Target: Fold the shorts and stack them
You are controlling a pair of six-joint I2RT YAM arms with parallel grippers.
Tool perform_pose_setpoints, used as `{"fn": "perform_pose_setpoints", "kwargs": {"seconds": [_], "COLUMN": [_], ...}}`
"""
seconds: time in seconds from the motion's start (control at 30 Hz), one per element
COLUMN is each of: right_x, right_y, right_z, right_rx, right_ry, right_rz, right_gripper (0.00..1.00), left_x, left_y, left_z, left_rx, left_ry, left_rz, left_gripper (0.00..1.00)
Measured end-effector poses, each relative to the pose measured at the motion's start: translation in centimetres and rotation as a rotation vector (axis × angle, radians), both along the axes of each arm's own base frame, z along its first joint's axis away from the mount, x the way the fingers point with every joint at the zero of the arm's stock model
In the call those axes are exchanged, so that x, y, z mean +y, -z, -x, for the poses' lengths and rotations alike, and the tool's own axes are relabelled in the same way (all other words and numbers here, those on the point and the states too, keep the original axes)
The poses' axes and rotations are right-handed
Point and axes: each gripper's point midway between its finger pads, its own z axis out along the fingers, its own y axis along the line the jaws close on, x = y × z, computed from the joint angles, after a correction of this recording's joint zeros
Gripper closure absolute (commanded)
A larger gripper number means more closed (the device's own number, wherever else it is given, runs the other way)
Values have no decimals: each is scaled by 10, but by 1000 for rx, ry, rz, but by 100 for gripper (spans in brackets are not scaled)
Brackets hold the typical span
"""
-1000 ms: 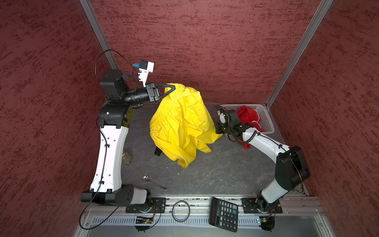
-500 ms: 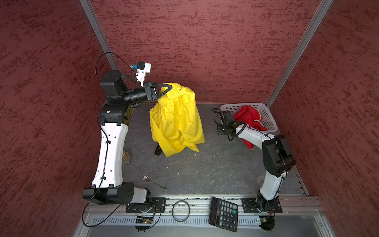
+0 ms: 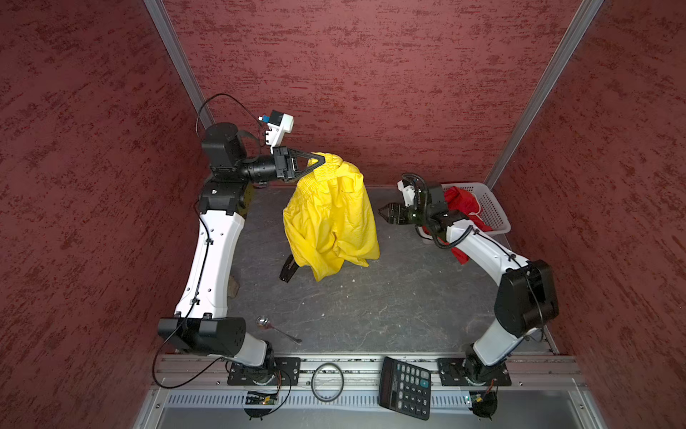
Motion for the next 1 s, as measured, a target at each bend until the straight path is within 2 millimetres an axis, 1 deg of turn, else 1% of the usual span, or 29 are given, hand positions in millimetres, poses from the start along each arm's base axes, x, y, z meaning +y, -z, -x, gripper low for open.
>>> {"fn": "perform_pose_setpoints", "kwargs": {"seconds": [0.03, 0.1, 0.13, 0.17, 0.23, 0.33, 0.4, 0.43, 0.47, 0.5, 0.53, 0.57, 0.6, 0.73, 0.77, 0.83, 0.87, 0.93, 1.0], "right_x": [6, 20, 25, 32, 43, 76, 95, 104, 110, 113, 113, 112, 112, 103, 99, 88, 79, 58, 34], "right_y": [-14, -40, -47, -51, -49, -42, -47, -50, -53, -55, -55, -53, -50, -41, -41, -46, -54, -75, -108], "right_z": [6, 24, 34, 47, 65, 99, 120, 132, 142, 148, 151, 152, 151, 138, 130, 110, 98, 74, 49], "right_rx": [-33, -95, -111, -122, -116, -84, -80, -77, -69, -64, -58, -43, -32, -18, -30, -77, -116, -205, -314], "right_ry": [-42, -144, -188, -237, -305, -429, -508, -553, -592, -622, -636, -643, -642, -582, -546, -442, -375, -247, -115], "right_rz": [-49, -179, -229, -274, -320, -331, -360, -386, -417, -446, -466, -480, -486, -445, -416, -347, -303, -221, -142], "right_gripper": [6, 1, 1, 1, 1, 2, 10, 18, 38, 66, 82, 94, 100, 100, 100, 100, 100, 100, 100], "left_x": [-5, -12, -13, -13, -12, -11, -11, -11, -12, -12, -12, -13, -13, -12, -11, -7, -5, -2, -2], "left_y": [-4, -17, -21, -27, -36, -46, -47, -47, -46, -43, -42, -39, -36, -23, -20, -16, -14, -14, -17], "left_z": [6, 21, 27, 33, 42, 50, 50, 49, 46, 42, 38, 33, 28, 6, 0, -10, -17, -31, -50], "left_rx": [-18, -70, -88, -110, -144, -190, -200, -199, -191, -177, -170, -157, -142, -81, -70, -52, -43, -29, -24], "left_ry": [22, 60, 69, 76, 81, 86, 87, 88, 87, 88, 87, 88, 86, 73, 64, 41, 28, 13, 4], "left_rz": [0, 1, 1, 2, 4, 8, 9, 9, 10, 10, 10, 10, 10, 9, 9, 10, 11, 15, 24], "left_gripper": [100, 100, 100, 100, 100, 100, 100, 100, 100, 100, 100, 100, 100, 100, 100, 100, 100, 100, 100]}}
